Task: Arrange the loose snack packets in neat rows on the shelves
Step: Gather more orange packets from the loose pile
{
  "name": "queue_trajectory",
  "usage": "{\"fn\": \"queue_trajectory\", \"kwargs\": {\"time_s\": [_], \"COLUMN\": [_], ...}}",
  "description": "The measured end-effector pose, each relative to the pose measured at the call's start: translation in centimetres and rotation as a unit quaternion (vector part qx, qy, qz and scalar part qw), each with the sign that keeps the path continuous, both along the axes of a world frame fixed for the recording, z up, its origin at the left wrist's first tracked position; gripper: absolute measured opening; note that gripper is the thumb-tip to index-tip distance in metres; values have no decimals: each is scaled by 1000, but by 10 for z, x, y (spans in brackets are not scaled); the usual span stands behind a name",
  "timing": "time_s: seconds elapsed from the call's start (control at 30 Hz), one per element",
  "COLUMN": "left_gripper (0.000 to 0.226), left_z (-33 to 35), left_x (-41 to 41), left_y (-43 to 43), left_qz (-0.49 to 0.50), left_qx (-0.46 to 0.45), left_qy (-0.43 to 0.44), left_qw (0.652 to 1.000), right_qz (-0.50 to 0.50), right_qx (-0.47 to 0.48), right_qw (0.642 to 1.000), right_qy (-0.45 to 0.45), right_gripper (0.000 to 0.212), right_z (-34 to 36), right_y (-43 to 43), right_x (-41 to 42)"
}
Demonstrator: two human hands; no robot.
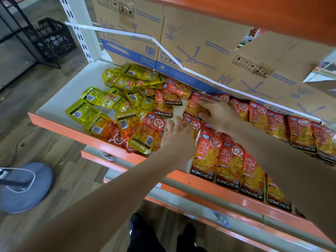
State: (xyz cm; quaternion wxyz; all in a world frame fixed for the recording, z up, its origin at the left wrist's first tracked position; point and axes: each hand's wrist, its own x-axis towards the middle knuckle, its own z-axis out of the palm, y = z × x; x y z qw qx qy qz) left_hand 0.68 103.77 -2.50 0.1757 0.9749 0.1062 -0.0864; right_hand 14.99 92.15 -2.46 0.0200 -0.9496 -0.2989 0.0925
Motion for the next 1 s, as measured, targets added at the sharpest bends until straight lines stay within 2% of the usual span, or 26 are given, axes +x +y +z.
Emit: {"fn": "queue_trajectory", "kwargs": {"time_s": [0.13,0.23,0.4,0.53,1.0], "left_gripper": [50,59,59,58,53], "left_z": [-3,-7,-18,-20,-27], "left_x": [5,10,21,28,40], "left_y": [0,3,9,6,10], "left_qz": [5,-5,-60,-64,-69], "left_qx": [-4,6,48,40,46], "left_qy": [-3,-15,-27,-29,-46], "left_qw": [1000,1000,997,997,995], "right_qz": [-22,-51,-52,-35,-37], "right_qx": [47,86,45,19,-16], "right_qw": [999,995,998,999,999], "right_qy": [-14,-24,-15,-17,1], "right_gripper": [52,50,53,47,53], "right_z": [-3,0,4,5,9], "right_y": [-2,-8,-23,-33,-41], "right_x": [-1,-2,-1,-1,-4]}}
